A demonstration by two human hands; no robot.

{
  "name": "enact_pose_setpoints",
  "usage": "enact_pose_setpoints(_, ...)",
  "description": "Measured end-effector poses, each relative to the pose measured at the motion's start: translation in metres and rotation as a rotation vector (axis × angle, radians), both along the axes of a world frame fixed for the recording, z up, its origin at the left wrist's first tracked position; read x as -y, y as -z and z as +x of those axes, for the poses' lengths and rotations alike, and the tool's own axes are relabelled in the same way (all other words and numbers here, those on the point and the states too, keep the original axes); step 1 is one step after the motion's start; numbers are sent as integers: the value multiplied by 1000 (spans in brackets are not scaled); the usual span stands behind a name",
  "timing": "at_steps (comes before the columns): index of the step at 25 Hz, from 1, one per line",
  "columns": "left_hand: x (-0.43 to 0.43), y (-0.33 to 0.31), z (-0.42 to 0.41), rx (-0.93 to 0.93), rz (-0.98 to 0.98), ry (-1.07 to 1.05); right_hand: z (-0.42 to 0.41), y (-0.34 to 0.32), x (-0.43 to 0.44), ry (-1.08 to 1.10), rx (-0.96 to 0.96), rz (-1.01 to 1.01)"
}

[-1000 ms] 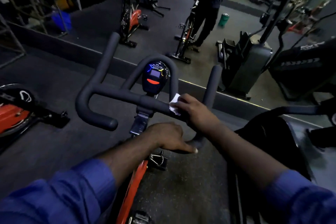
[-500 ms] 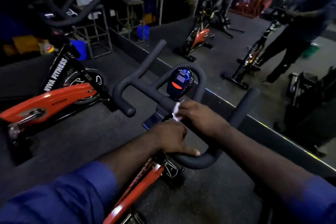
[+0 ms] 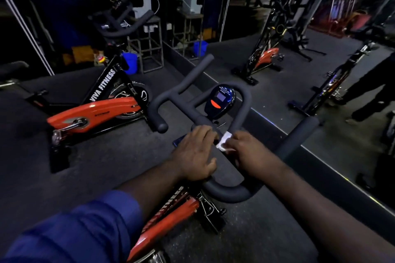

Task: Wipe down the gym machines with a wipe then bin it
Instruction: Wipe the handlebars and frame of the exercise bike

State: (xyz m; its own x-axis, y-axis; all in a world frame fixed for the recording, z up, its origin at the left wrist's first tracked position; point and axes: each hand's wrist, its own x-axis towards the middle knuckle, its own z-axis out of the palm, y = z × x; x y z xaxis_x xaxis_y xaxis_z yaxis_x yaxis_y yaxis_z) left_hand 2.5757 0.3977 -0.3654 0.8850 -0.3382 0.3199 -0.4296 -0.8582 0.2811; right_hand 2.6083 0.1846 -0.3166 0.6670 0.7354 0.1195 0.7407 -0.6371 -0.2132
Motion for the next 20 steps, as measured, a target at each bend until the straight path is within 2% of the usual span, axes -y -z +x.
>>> enact_pose_setpoints(2, -1, -5, 1, -49, 27, 21, 21, -19, 5, 115, 53, -11)
enact_pose_setpoints(5, 1, -9, 1, -120, 95, 62, 45, -27, -7, 453, 145, 233)
enact_pose_setpoints(6, 2, -11, 2, -122, 101, 67, 41, -23, -13, 441, 122, 232)
enact_pose_setpoints(9, -4, -20, 19, -134, 154, 128, 23, -27, -12, 175, 6, 32)
enact_pose_setpoints(11, -9, -28, 33, -105, 223, 225, 48, -49, -8, 321, 57, 50)
enact_pose_setpoints(14, -15, -26, 43, -44, 205, 296, 84, -62, -10, 530, 265, 240)
enact_pose_setpoints(18, -13, -18, 56, 3, 260, 315, 48, -33, -7, 329, 206, 175)
enact_pose_setpoints(20, -10, -18, 64, 100, 288, 334, 52, -46, -6, 340, 238, 143)
